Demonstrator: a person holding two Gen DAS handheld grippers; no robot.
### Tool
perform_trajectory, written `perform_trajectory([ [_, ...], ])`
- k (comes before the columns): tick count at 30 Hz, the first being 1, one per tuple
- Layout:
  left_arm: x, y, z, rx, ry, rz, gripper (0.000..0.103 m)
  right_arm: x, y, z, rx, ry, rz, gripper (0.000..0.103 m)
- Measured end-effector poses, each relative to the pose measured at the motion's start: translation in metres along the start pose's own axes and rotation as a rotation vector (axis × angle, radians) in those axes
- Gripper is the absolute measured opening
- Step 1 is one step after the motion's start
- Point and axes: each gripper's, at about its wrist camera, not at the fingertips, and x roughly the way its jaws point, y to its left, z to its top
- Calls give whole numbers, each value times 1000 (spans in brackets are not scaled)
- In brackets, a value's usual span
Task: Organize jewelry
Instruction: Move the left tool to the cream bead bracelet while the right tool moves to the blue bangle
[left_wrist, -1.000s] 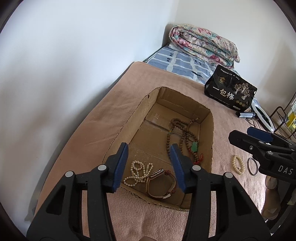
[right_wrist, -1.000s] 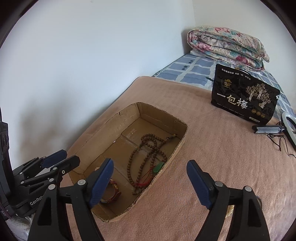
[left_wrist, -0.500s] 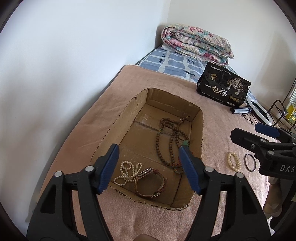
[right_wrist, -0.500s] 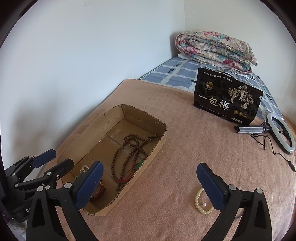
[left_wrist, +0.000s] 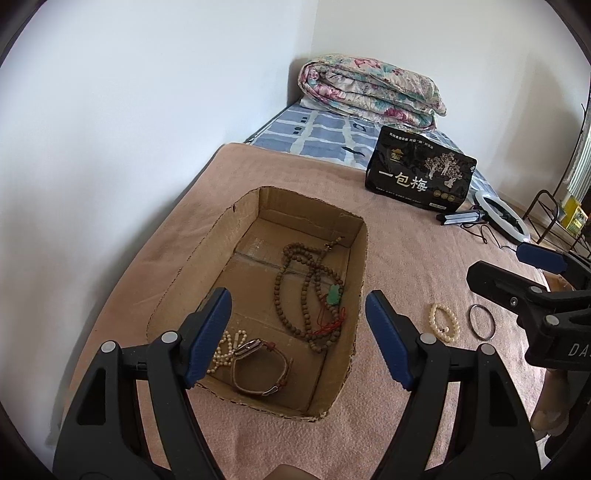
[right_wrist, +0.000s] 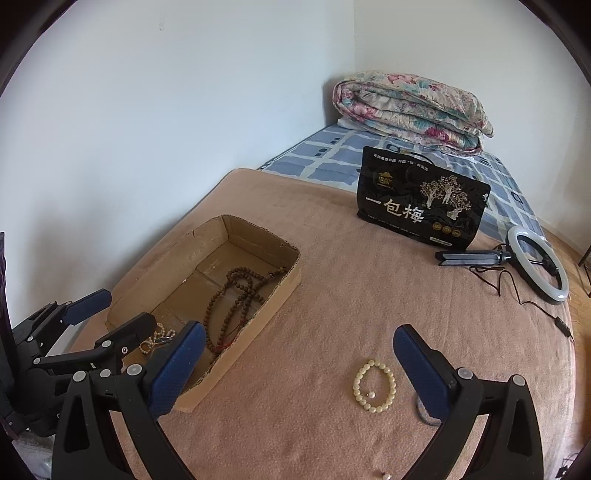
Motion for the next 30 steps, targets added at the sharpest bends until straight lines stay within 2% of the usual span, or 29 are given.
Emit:
perform_trajectory([
  [16, 7, -66, -3, 102, 17, -71, 77, -33, -75, -22, 51, -23, -101, 103],
  [30, 40, -118, -13, 157, 82, -109, 77, -27, -163, -56, 134, -11, -189, 103],
])
